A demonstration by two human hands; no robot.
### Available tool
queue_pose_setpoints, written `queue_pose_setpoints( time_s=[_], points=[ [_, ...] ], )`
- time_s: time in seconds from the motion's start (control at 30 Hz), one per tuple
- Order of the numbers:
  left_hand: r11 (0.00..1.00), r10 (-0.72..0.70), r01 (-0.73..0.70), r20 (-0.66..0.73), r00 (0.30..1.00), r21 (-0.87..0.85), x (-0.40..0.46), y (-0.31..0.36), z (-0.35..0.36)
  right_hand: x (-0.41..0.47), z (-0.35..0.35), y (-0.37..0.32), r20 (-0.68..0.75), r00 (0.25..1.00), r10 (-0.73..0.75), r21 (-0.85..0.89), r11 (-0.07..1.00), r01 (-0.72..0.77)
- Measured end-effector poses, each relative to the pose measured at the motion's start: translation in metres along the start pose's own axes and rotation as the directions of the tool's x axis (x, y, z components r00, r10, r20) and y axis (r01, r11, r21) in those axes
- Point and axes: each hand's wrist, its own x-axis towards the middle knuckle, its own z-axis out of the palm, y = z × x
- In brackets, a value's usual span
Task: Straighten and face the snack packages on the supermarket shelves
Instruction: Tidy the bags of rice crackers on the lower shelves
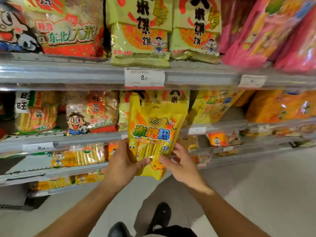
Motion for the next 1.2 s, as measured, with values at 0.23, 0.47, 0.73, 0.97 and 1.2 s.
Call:
queue_pose_setpoints(
  time_s=[0.23, 0.47, 0.73, 0.97, 1.2],
  points=[
    [0.995, 0.057, -0.031, 0.291, 0.955, -0.093, 0.006, 0.038, 0.103, -0.038, -0.100, 0.025, -0.266, 0.964, -0.020, -0.010, 1.000, 0.018],
    [0.996, 0.074, -0.053, 0.356, 0.932, -0.068, 0.007, 0.094, 0.211, -0.049, -0.227, 0.061, -0.339, 0.941, 0.011, 0.022, 1.000, -0.004],
    [1.000, 0.020, -0.020, 0.301, 0.953, -0.002, 0.017, 0.143, 0.303, -0.020, -0.339, 0.068, -0.308, 0.951, -0.040, -0.008, 0.999, 0.039],
    [1.000, 0.021, -0.023, 0.112, 0.994, 0.013, 0.053, 0.168, 0.326, 0.030, -0.365, 0.043, -0.313, 0.932, -0.183, -0.031, 0.983, 0.183],
    [0.994, 0.025, -0.020, 0.045, 0.999, -0.112, 0.109, 0.200, 0.342, 0.093, -0.388, 0.014, -0.386, 0.903, -0.190, -0.151, 0.978, 0.141]
  ],
)
